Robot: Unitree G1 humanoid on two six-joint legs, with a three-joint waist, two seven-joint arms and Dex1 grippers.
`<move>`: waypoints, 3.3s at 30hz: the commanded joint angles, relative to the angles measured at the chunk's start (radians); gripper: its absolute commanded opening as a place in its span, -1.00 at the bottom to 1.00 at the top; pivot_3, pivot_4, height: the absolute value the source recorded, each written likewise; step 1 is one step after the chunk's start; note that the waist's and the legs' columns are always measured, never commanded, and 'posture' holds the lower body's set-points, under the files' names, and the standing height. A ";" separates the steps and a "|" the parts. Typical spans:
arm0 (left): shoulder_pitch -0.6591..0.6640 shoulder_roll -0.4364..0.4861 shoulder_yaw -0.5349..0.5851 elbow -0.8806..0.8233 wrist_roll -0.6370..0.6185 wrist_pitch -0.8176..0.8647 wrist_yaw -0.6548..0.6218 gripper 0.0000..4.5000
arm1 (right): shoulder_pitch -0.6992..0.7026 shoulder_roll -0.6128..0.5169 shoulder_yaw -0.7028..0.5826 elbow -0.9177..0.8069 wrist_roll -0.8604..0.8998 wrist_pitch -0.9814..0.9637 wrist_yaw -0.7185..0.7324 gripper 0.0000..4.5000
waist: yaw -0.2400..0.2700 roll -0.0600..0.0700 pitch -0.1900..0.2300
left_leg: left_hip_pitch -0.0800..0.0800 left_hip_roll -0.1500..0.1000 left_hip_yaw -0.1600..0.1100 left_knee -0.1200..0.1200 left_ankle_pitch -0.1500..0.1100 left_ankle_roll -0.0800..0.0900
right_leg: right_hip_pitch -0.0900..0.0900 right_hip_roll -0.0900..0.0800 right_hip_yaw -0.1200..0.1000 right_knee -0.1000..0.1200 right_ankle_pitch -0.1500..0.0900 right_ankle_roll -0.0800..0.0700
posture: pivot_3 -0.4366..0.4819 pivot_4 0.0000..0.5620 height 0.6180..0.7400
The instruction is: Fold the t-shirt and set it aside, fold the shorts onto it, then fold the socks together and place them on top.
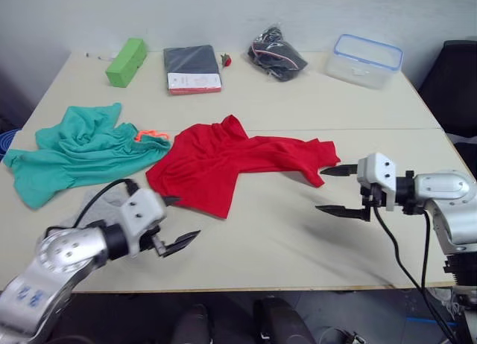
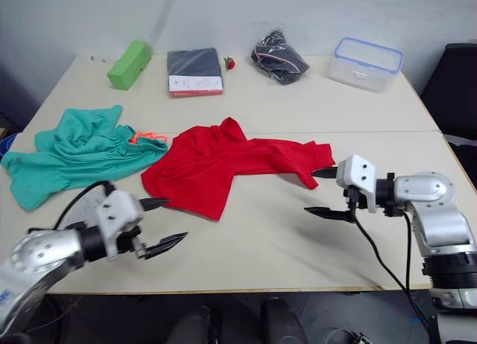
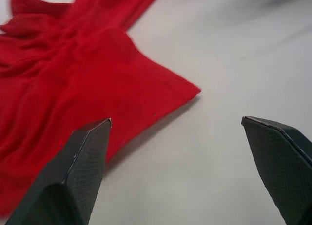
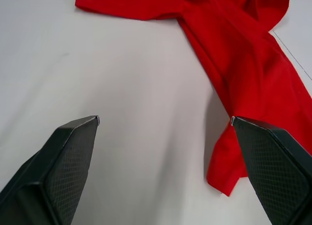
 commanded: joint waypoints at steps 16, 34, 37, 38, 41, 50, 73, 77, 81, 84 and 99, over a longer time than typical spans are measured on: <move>-0.276 -0.136 -0.280 0.337 0.274 -0.077 -0.146 0.60 | 0.064 0.044 0.006 -0.084 -0.055 0.014 -0.192 1.00 | 0.020 0.000 0.000 | -0.001 0.000 0.000 0.002 0.002 -0.001 | -0.002 -0.001 0.000 0.002 0.000 0.000 | -0.05 -0.47 1.00; -0.287 -0.171 -0.257 0.396 0.300 -0.095 -0.179 -1.00 | -0.043 0.134 0.017 0.070 -0.056 0.305 -0.351 0.74 | 0.022 0.000 0.000 | 0.000 0.000 0.000 0.003 0.003 -0.001 | -0.001 -0.001 0.000 0.005 0.000 0.000 | -0.05 -0.47 1.00; -0.278 -0.168 -0.245 0.392 0.300 -0.094 -0.178 -1.00 | -0.060 0.147 0.024 0.083 -0.051 0.318 -0.349 0.27 | 0.021 0.000 0.000 | 0.000 0.000 0.000 0.002 0.003 -0.001 | -0.002 0.000 0.000 0.005 0.000 0.000 | -0.05 -0.47 1.00; -0.273 -0.166 -0.241 0.391 0.300 -0.095 -0.178 -1.00 | -0.064 0.153 0.023 0.082 -0.044 0.330 -0.351 0.12 | 0.019 0.000 0.000 | 0.000 0.000 0.000 0.002 0.003 -0.001 | -0.002 0.000 0.000 0.005 0.000 0.000 | -0.05 -0.47 1.00; -0.261 -0.164 -0.231 0.388 0.303 -0.097 -0.180 -1.00 | -0.070 0.163 0.023 0.077 -0.040 0.347 -0.357 -0.33 | 0.016 0.000 0.000 | 0.000 0.000 0.000 0.002 0.003 -0.001 | -0.002 0.000 0.000 0.005 0.000 0.000 | -0.05 -0.47 1.00; -0.201 -0.146 -0.168 0.312 0.235 -0.050 -0.223 -1.00 | -0.074 0.147 0.034 0.064 -0.047 0.292 -0.311 -0.99 | -0.001 0.000 0.000 | 0.000 0.001 0.000 0.001 0.003 -0.001 | -0.002 0.000 0.000 0.006 0.000 0.000 | -0.05 -0.47 1.00; 0.460 0.204 0.414 0.032 -0.122 0.091 -0.636 -1.00 | 0.222 -0.335 0.094 0.162 -0.024 -0.693 0.369 -0.99 | -0.001 0.000 0.000 | 0.001 0.001 -0.002 -0.001 -0.001 0.007 | 0.001 -0.002 -0.002 0.000 0.000 0.000 | -0.05 -0.47 1.00; 0.570 0.231 0.464 -0.009 -0.130 0.118 -0.695 -1.00 | 0.328 -0.404 0.088 0.101 0.022 -0.645 0.380 -0.99 | -0.003 0.001 0.001 | 0.002 0.001 -0.002 -0.001 -0.001 0.006 | 0.001 -0.001 -0.001 0.000 -0.001 -0.001 | -0.05 -0.47 1.00; 0.602 0.239 0.495 -0.020 -0.143 0.139 -0.718 -1.00 | 0.434 -0.468 0.067 0.023 0.090 -0.582 0.383 -0.99 | 0.001 0.001 0.001 | 0.003 0.001 -0.002 -0.001 -0.001 0.006 | 0.002 -0.001 -0.001 0.000 -0.001 -0.002 | -0.05 -0.47 1.00; 0.574 0.233 0.523 -0.012 -0.176 0.163 -0.719 -1.00 | 0.458 -0.487 0.043 -0.050 0.177 -0.473 0.373 -0.99 | 0.002 0.001 0.001 | 0.003 0.001 -0.002 -0.001 -0.001 0.006 | 0.003 -0.001 -0.001 0.000 -0.001 -0.002 | -0.05 -0.47 1.00; -0.034 0.168 0.372 0.378 -0.275 0.449 -0.369 -1.00 | 0.015 -0.580 0.383 0.001 0.590 0.206 0.384 -0.99 | -0.003 0.001 0.001 | 0.000 0.000 -0.004 -0.001 -0.001 0.006 | -0.002 -0.002 -0.003 0.002 -0.001 -0.002 | -0.05 -0.47 1.00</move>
